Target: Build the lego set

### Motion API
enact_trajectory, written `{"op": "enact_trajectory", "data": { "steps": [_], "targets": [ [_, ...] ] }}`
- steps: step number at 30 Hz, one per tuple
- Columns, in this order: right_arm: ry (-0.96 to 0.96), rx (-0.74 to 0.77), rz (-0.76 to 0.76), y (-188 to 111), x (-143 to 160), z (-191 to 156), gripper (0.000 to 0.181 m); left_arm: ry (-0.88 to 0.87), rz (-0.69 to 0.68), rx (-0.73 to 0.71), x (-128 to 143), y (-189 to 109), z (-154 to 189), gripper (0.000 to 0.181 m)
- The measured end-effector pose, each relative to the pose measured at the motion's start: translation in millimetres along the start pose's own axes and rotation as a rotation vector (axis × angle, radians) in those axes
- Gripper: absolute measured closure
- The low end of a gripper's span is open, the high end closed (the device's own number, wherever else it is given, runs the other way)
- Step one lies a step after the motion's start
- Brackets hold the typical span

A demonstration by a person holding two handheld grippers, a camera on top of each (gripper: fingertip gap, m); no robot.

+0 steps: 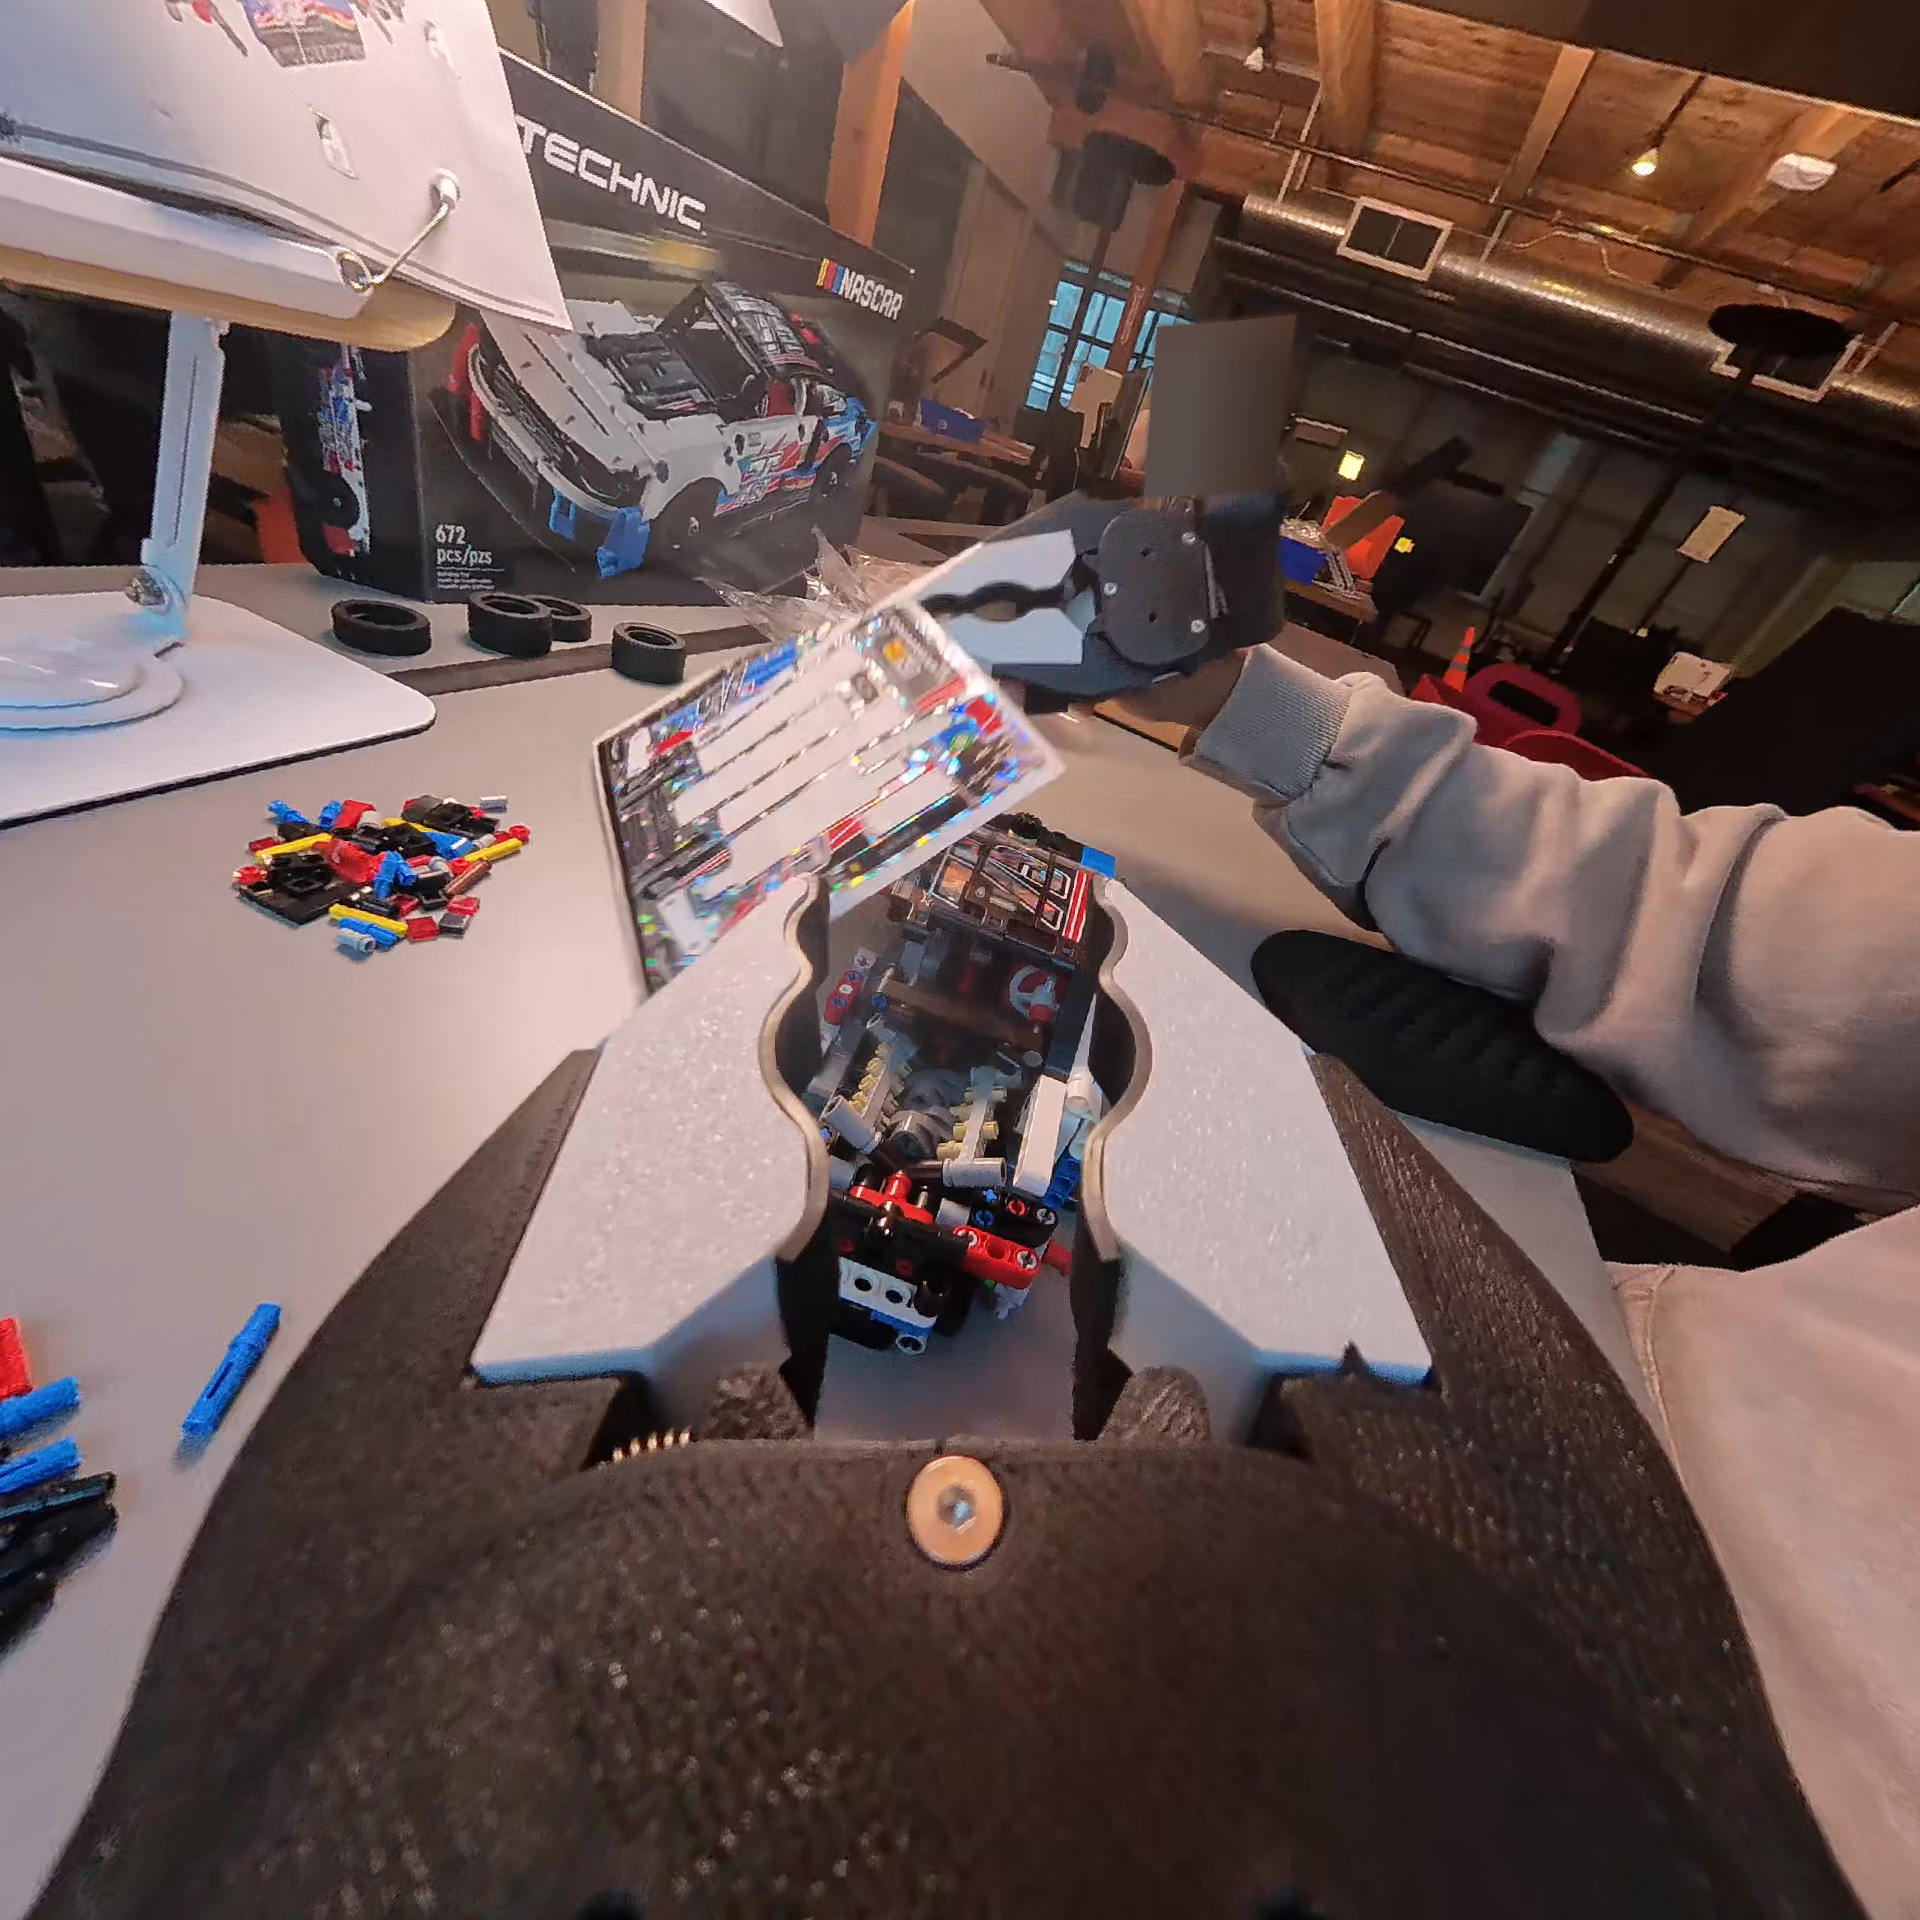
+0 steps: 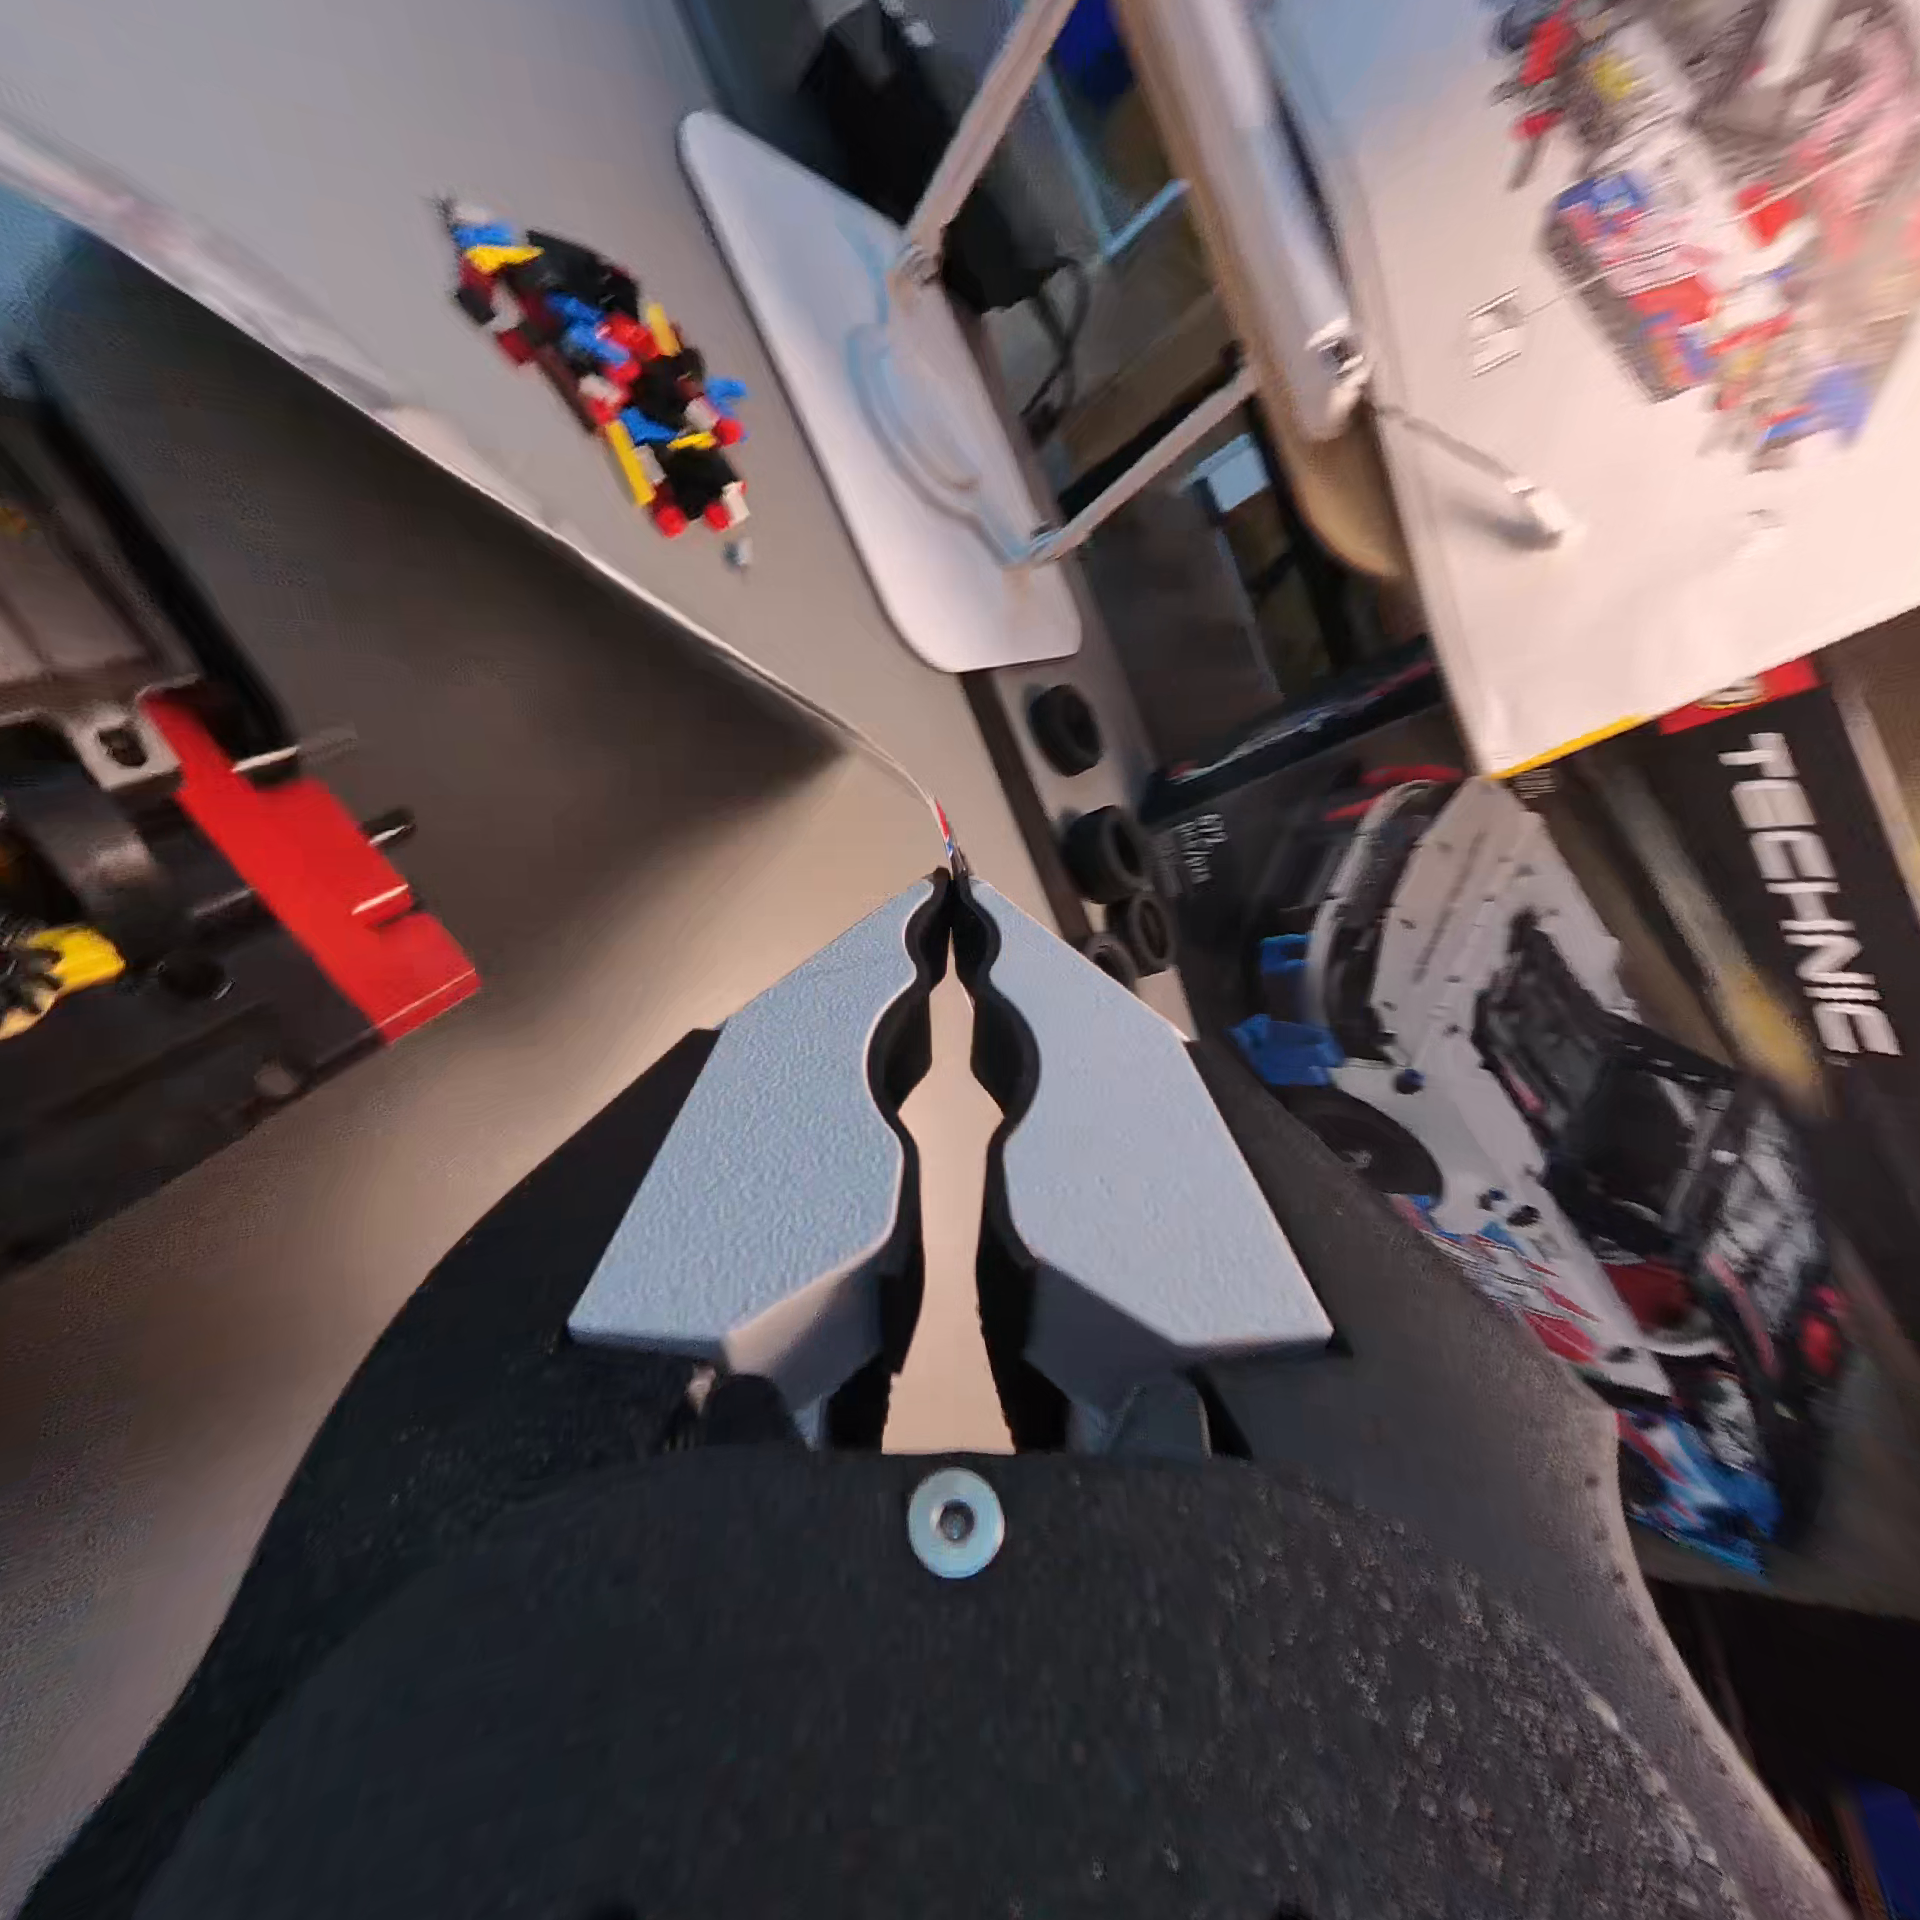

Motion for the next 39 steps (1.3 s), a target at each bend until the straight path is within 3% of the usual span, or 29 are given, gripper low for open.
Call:
{"op": "enact_trajectory", "data": {
  "steps": [7, 12, 16, 19, 24, 28, 34, 39],
  "targets": [
    [0.040, 0.292, 0.150, -56.3, -83.4, 26.0, 0.181, -0.346, 0.006, 0.134, 5.3, 11.6, 0.4, 0.123],
    [0.147, 0.498, 0.406, -102.0, -141.6, 38.1, 0.181, -0.535, 0.043, 0.286, 8.9, 17.2, 8.4, 0.110],
    [0.287, 0.533, 0.630, -125.5, -172.0, 26.5, 0.181, -0.564, 0.117, 0.382, 5.2, 22.3, 23.9, 0.103],
    [0.297, 0.544, 0.698, -128.7, -186.9, 5.1, 0.181, -0.592, 0.168, 0.463, 0.7, 26.8, 38.6, 0.100],
    [0.210, 0.534, 0.655, -113.3, -182.3, -28.4, 0.181, -0.524, 0.269, 0.511, -10.9, 14.4, 49.0, 0.126],
    [0.103, 0.516, 0.572, -105.8, -163.9, -46.5, 0.181, -0.516, 0.368, 0.489, -20.8, -5.2, 32.9, 0.180],
    [0.092, 0.371, 0.458, -93.4, -130.1, -70.8, 0.181, -0.229, 0.271, 0.301, -29.2, -16.1, 21.0, 0.181],
    [0.400, 0.031, 0.539, -87.7, -106.8, -68.5, 0.166, -0.032, 0.272, 0.259, -45.9, -32.1, 15.9, 0.181]
  ]
}}
Point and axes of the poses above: each gripper's, where its closed fingertips meet, y out along the fingers, x out of its underside, z = x × y across the jaws, the point moved 7 cm from there along -y, back along the fingers, and after that the axes turned 4 degrees about -x, right-handed, at the moved point
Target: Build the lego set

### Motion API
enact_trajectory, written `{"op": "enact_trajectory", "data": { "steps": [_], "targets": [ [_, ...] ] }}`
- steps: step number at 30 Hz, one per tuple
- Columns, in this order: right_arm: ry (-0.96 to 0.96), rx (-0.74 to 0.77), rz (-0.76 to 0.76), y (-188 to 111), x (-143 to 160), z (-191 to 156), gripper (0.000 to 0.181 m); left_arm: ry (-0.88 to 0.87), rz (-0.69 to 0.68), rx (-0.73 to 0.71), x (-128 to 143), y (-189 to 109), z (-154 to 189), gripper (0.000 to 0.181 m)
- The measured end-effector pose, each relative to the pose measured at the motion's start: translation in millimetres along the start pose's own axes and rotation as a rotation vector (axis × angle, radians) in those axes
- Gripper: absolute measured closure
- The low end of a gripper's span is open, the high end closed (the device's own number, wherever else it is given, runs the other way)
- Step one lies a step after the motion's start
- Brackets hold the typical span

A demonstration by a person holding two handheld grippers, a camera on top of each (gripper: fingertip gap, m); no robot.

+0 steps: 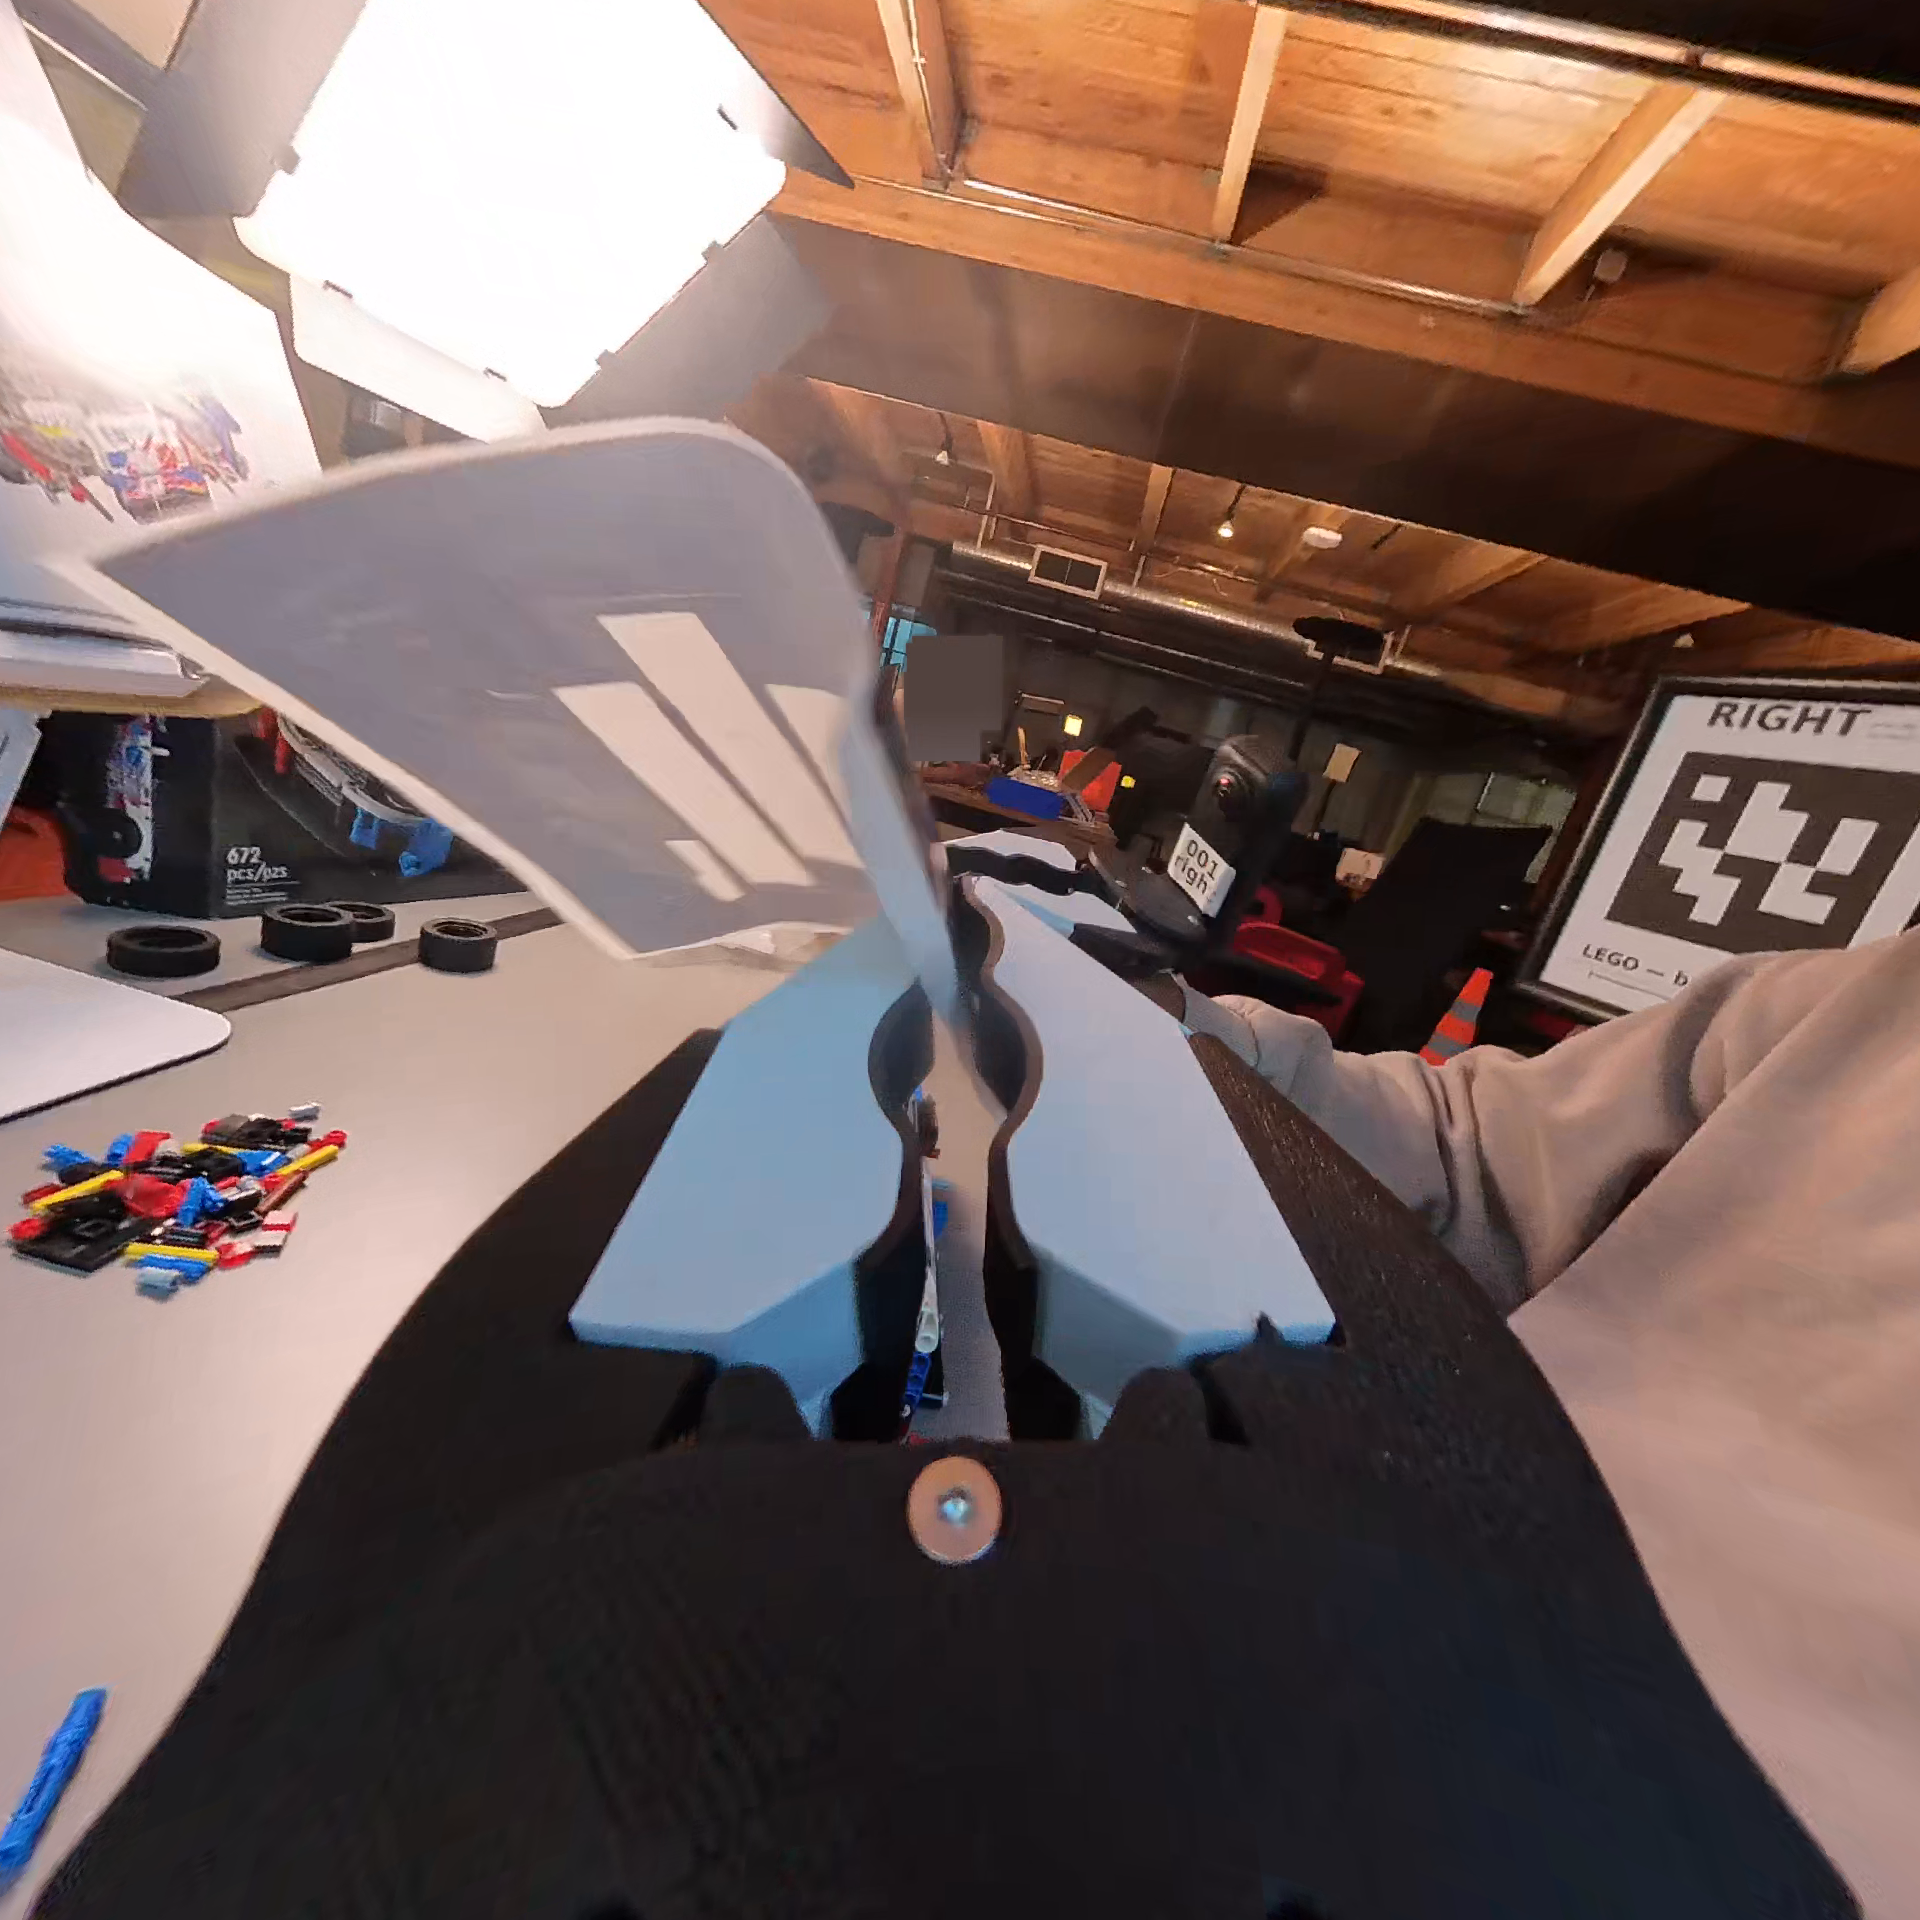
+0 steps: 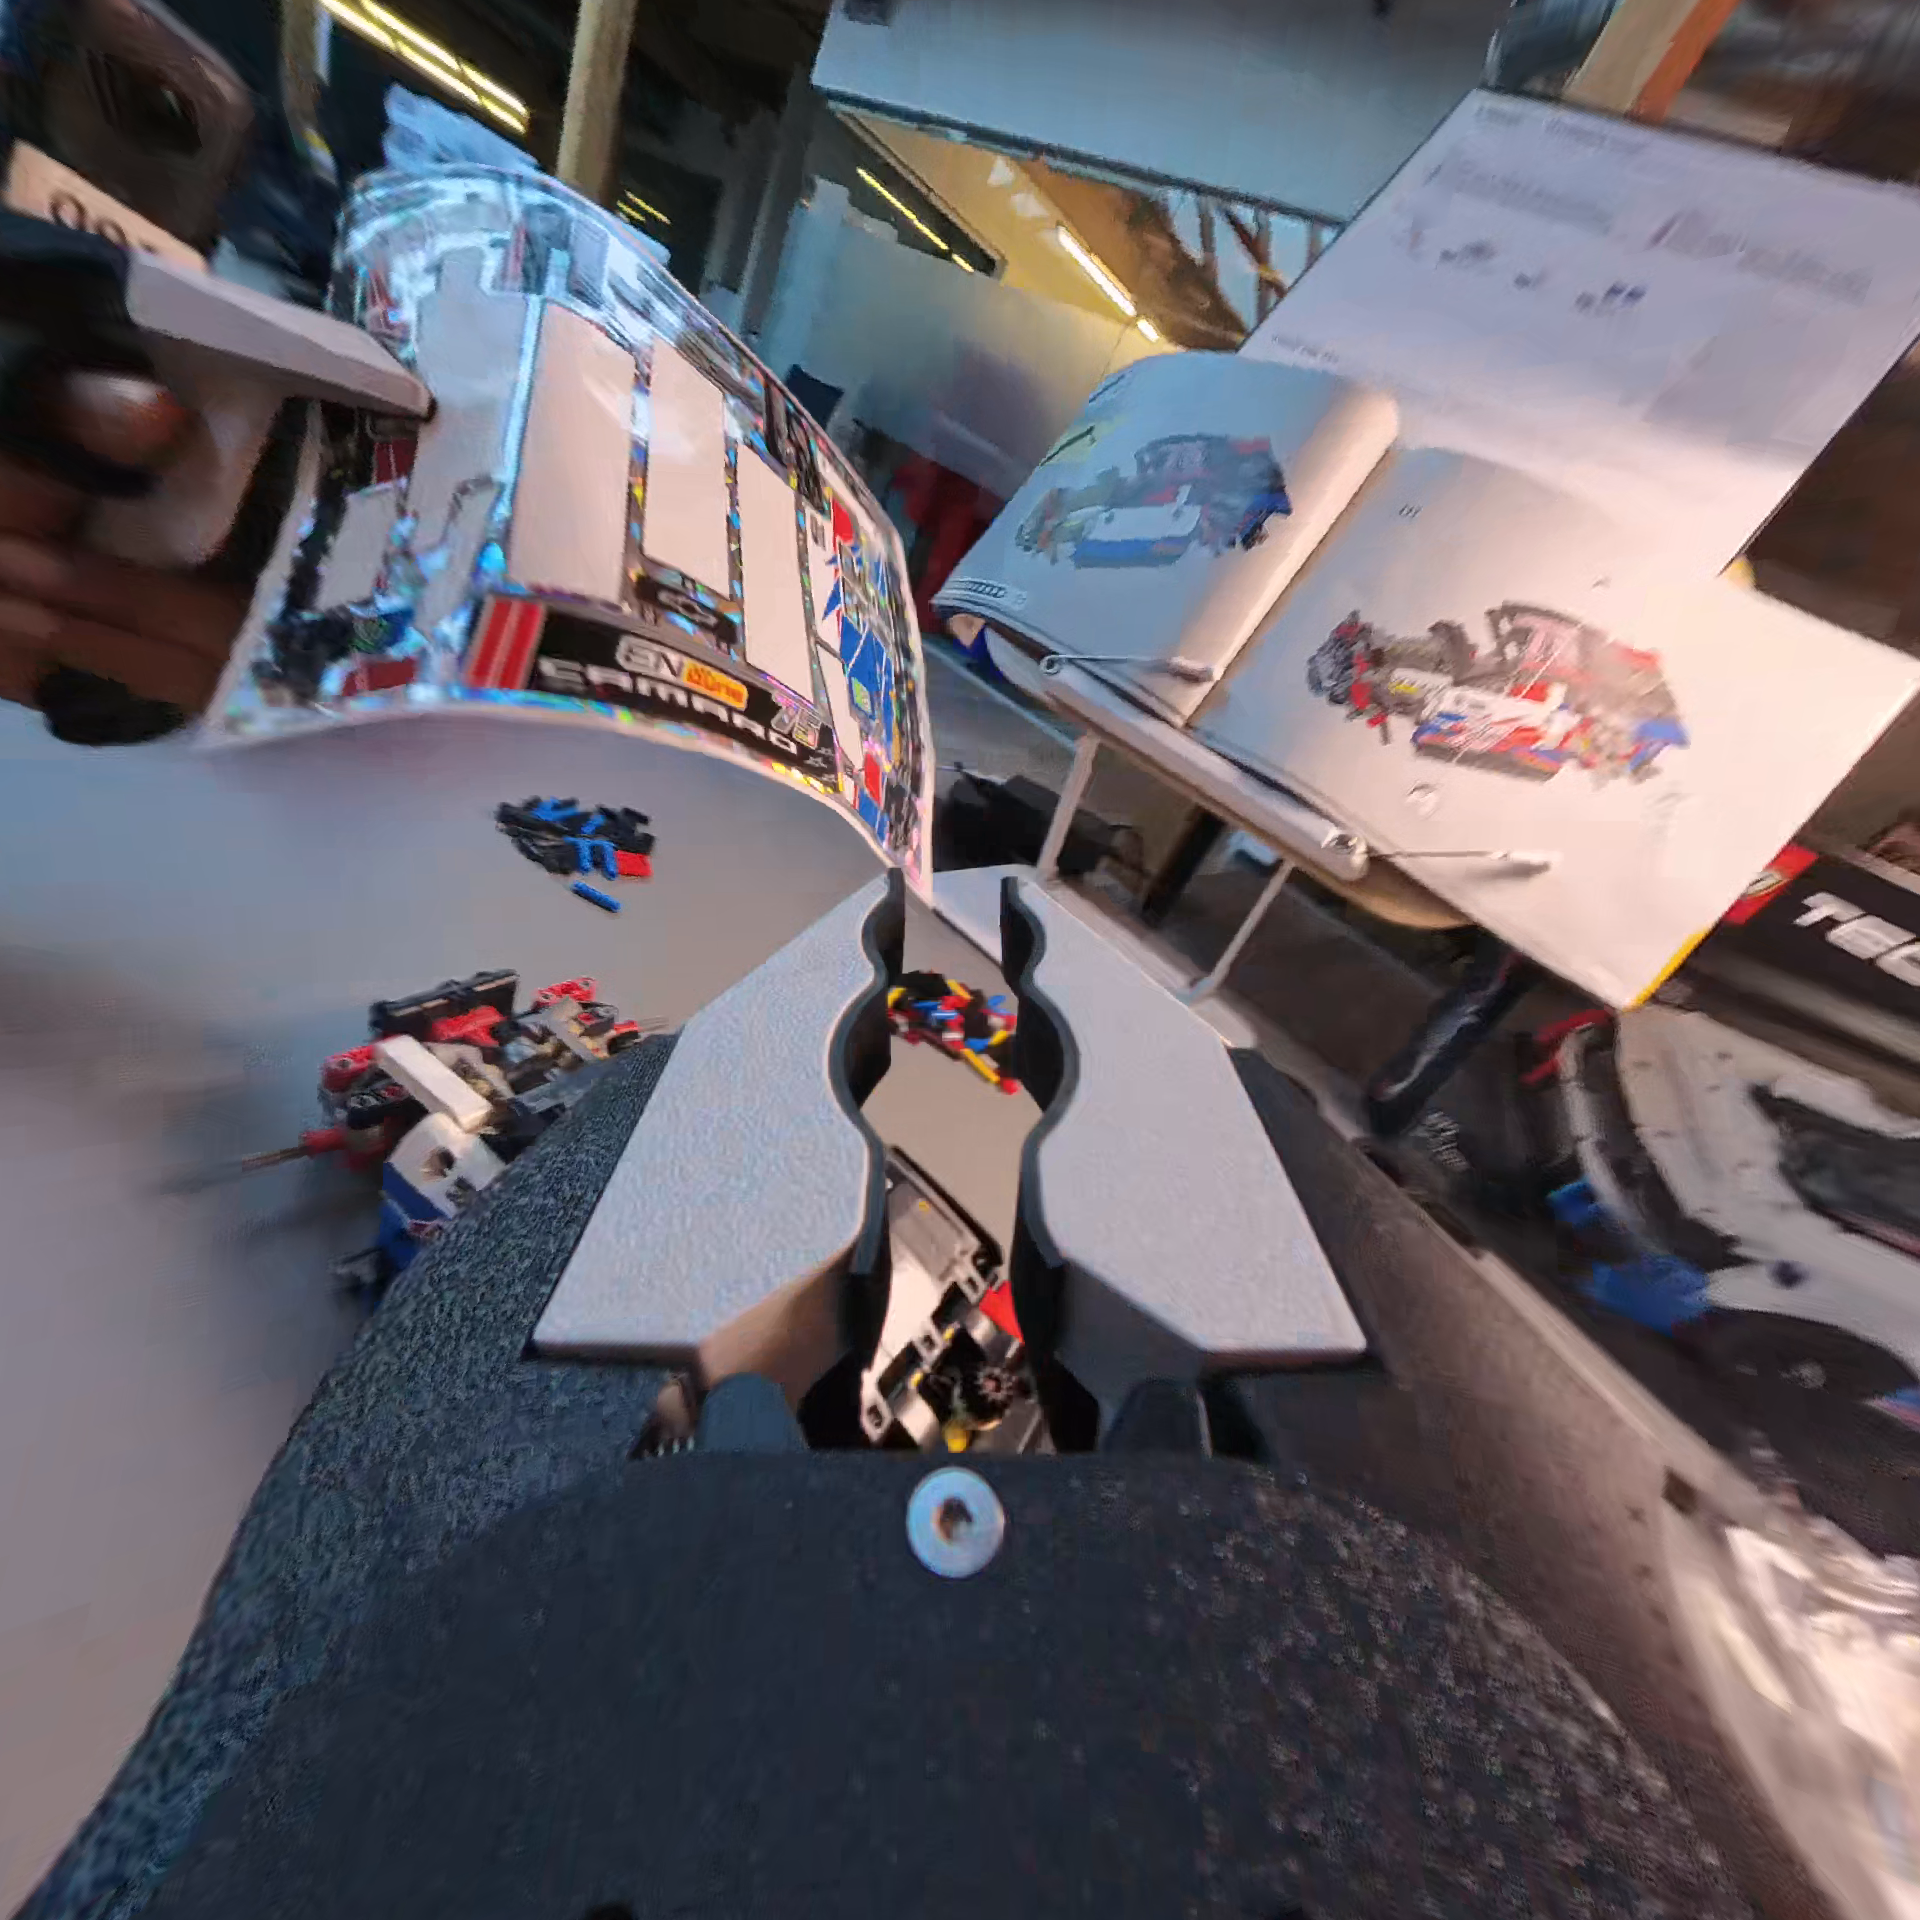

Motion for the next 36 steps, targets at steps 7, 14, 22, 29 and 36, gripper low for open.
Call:
{"op": "enact_trajectory", "data": {
  "steps": [7, 14, 22, 29, 36],
  "targets": [
    [0.093, -0.271, 0.061, 0.7, -8.1, -34.6, 0.139, 0.088, -0.033, 0.101, -0.4, 1.0, 14.4, 0.181],
    [-0.145, -0.392, 0.039, 15.3, -18.0, -95.5, 0.111, 0.081, -0.090, 0.267, 15.7, 8.4, 31.6, 0.181],
    [-0.668, 0.041, 0.092, 9.7, -14.7, -80.5, 0.181, -0.027, -0.115, 0.423, 15.9, 0.6, 35.7, 0.181],
    [-0.735, 0.326, 0.095, 3.3, -29.3, -60.4, 0.181, -0.183, -0.026, 0.312, 21.1, 13.1, 30.8, 0.155],
    [-0.962, 0.443, -0.002, 10.0, -26.4, -60.7, 0.181, -0.419, 0.007, 0.346, 34.9, 37.7, 47.8, 0.136]
  ]
}}
Point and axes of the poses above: each gripper's, where its closed fingertips meet, y out along the fingers, x out of its underside, z = x × y across the jaws, the point moved 7 cm from there along -y, back along the fingers, and after that the axes turned 4 degrees about -x, right-handed, at the moved point
